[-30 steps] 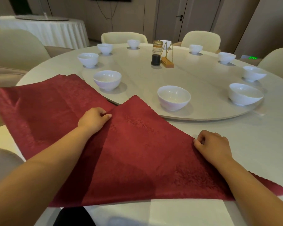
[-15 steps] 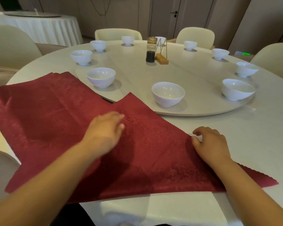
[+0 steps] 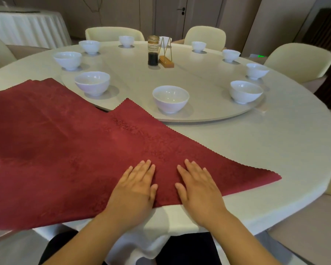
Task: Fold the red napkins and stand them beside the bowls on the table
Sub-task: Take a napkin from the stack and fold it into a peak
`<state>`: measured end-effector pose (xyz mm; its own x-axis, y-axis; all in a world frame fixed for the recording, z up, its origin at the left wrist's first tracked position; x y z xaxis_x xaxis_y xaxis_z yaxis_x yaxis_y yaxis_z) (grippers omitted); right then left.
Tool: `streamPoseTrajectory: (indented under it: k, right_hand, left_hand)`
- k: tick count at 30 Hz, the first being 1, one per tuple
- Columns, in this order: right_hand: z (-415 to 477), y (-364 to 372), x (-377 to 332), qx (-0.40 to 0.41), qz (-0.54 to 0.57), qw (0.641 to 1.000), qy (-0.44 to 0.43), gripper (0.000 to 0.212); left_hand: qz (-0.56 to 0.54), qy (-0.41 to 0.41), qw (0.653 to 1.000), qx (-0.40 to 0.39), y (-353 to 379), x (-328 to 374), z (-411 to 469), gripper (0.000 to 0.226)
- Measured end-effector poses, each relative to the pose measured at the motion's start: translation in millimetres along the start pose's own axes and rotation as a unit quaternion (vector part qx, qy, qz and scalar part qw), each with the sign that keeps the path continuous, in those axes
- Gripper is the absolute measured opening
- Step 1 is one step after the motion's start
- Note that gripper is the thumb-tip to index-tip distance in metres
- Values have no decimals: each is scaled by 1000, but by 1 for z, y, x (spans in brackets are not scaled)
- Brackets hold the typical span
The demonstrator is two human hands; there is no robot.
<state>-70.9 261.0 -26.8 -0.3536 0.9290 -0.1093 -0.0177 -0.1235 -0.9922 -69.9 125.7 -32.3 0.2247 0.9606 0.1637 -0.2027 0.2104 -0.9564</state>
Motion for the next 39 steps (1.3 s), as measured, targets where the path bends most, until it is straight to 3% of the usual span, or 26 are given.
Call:
streamPoseTrajectory:
  k: [2, 5, 10, 12, 16, 18, 20, 25, 29, 30, 33, 37, 39]
  right_hand:
    - [-8, -5, 20, -11, 19, 999, 28, 94]
    - [-21, -14, 62, 13, 6, 996, 88, 62]
    - [-48, -34, 136, 170, 33, 960, 220, 32]
    - [-55, -38, 153, 196, 37, 945, 260, 28]
    - [-56, -39, 162, 195, 13, 948, 250, 16]
    - [-54, -40, 165, 222, -12, 947, 231, 9]
    - [-50, -41, 171, 239, -36, 941, 238, 11]
    - [-39, -54, 163, 200, -65, 943, 258, 16]
    - [-20, -62, 85, 273, -4, 957, 93, 28]
    - [-14, -58, 60, 256, 27, 965, 46, 34]
    - [4, -34, -4, 91, 107, 989, -36, 53]
    - [8, -2, -16, -24, 45, 998, -21, 95]
    - [9, 0, -14, -39, 23, 999, -15, 101]
  left_hand:
    - [10, -2, 1000, 26, 0, 0, 1, 75]
    - [18, 7, 999, 49, 0, -1, 1, 76]
    - [30, 14, 998, 58, -1, 1, 1, 76]
    - [37, 16, 996, 78, -2, 1, 1, 76]
    - [37, 18, 994, 104, -4, 2, 1, 73]
    - [43, 21, 991, 123, -4, 2, 1, 59]
    - [46, 26, 989, 141, -4, 4, 3, 48]
    - [35, 16, 989, 146, -1, 9, 4, 51]
    - [18, 14, 992, 128, -1, 10, 4, 49]
    - [16, 13, 993, 115, 1, 10, 5, 48]
    - [20, 10, 996, 92, 2, 8, 3, 49]
    - [-20, 26, 997, 75, -8, 4, -3, 67]
    - [-1, 74, 996, 50, -10, 2, -12, 70]
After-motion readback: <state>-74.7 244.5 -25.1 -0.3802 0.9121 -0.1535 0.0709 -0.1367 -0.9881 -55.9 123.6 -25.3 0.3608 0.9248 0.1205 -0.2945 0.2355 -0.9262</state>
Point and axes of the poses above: each hand's wrist, its own z-axis towards the middle knuckle, its own y-axis out of the palm, x = y × z, the point moved 6 cm from there along z, towards the middle knuckle, and after that the axes turned 9 degrees about -y, right-handed, at the moved point
